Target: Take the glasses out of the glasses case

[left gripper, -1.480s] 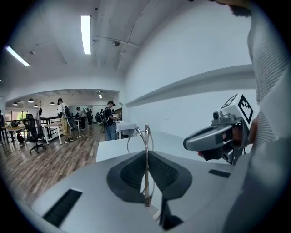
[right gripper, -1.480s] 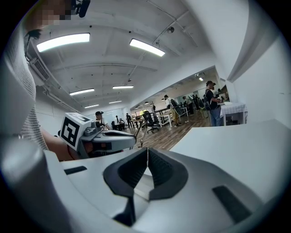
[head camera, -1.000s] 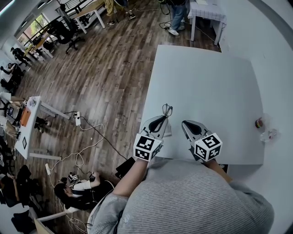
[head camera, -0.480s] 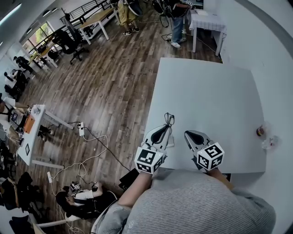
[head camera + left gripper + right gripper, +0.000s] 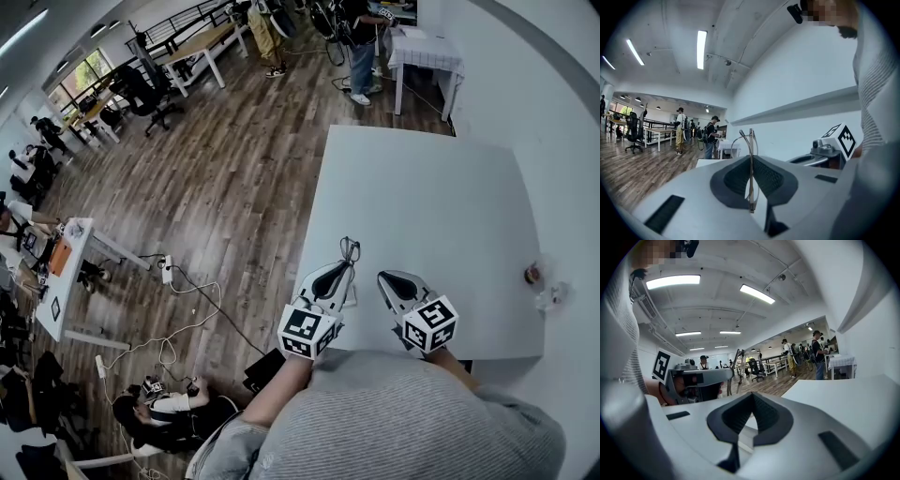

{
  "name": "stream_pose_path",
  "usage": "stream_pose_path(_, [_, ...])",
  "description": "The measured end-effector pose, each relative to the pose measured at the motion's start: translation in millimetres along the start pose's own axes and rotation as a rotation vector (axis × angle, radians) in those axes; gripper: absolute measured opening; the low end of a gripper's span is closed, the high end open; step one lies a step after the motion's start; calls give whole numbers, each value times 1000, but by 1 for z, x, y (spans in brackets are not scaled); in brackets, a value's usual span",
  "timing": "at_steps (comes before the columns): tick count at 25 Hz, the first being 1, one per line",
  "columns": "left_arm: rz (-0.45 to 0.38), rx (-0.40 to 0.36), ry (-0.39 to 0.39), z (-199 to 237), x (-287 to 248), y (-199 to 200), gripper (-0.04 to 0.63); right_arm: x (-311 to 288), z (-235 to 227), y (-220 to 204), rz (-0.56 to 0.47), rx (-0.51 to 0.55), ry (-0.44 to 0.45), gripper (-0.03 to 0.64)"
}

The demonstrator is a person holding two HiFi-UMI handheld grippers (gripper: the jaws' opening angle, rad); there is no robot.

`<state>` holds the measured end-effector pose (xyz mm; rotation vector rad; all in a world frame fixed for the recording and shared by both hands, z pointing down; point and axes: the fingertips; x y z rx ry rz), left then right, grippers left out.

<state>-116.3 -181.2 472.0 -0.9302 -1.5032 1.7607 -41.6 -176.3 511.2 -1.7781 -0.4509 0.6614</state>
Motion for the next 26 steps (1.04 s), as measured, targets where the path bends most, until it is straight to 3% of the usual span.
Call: stream_pose_path(26, [-5, 21, -15, -9, -3, 6, 25, 7, -4, 8, 3, -2, -17, 13])
Point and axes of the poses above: the fingertips, and each gripper's own axes: x backward along the fingers, z to its left, y out of its top, and after that the axes turned 2 degrees about y, right-handed
